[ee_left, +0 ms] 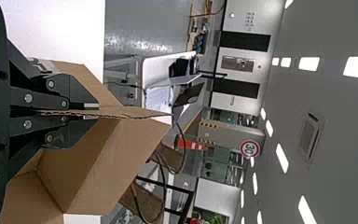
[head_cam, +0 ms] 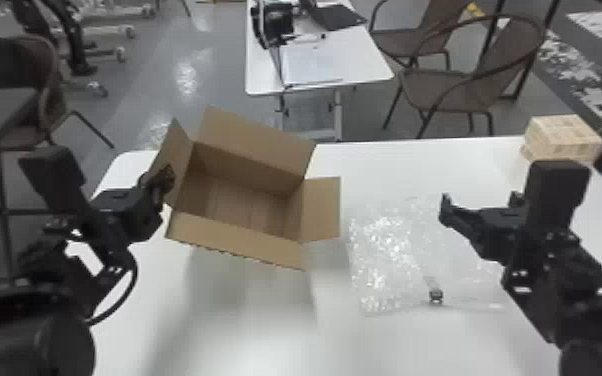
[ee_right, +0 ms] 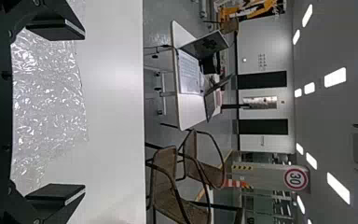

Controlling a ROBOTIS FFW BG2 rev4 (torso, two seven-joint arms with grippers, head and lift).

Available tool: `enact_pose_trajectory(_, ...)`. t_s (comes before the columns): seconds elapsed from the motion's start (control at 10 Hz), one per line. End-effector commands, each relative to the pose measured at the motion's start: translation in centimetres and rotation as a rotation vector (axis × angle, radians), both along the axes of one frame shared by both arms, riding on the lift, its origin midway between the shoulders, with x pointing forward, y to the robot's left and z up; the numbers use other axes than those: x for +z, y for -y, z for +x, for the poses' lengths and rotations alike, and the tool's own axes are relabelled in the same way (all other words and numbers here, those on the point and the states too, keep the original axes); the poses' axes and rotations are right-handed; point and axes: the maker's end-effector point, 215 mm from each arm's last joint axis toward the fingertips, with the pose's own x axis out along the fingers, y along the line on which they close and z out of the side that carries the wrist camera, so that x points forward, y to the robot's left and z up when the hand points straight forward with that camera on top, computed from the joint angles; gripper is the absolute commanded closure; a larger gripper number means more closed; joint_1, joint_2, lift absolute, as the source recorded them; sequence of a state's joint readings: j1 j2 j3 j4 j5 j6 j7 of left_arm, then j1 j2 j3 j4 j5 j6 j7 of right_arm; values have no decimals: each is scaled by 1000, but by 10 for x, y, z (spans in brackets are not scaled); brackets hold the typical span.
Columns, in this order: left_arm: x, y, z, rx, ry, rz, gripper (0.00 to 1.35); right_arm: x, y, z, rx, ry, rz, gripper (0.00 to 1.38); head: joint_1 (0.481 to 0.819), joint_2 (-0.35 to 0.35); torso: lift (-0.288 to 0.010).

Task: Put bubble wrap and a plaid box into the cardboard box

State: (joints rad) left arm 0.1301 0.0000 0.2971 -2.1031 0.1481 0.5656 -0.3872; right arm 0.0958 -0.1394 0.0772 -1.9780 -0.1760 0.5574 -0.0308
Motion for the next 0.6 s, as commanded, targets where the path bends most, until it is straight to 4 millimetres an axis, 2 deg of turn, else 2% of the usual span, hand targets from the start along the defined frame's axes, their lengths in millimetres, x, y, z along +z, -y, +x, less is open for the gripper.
enact_pose_trajectory(0.0, 2, 2, 2, 0, 5, 4, 1220, 7, -3, 11, 42, -73, -1, 142, 693, 93, -110)
enact_pose_trajectory(0.3, 4, 9, 4, -9, 8, 13, 1220, -5, -15, 22, 131, -300, 21, 144, 677, 96, -110)
enact_pose_trajectory(0.5, 6, 13, 8, -13, 9, 24, 1220, -5, -6, 18, 124, -443, -26, 144, 679, 98, -110)
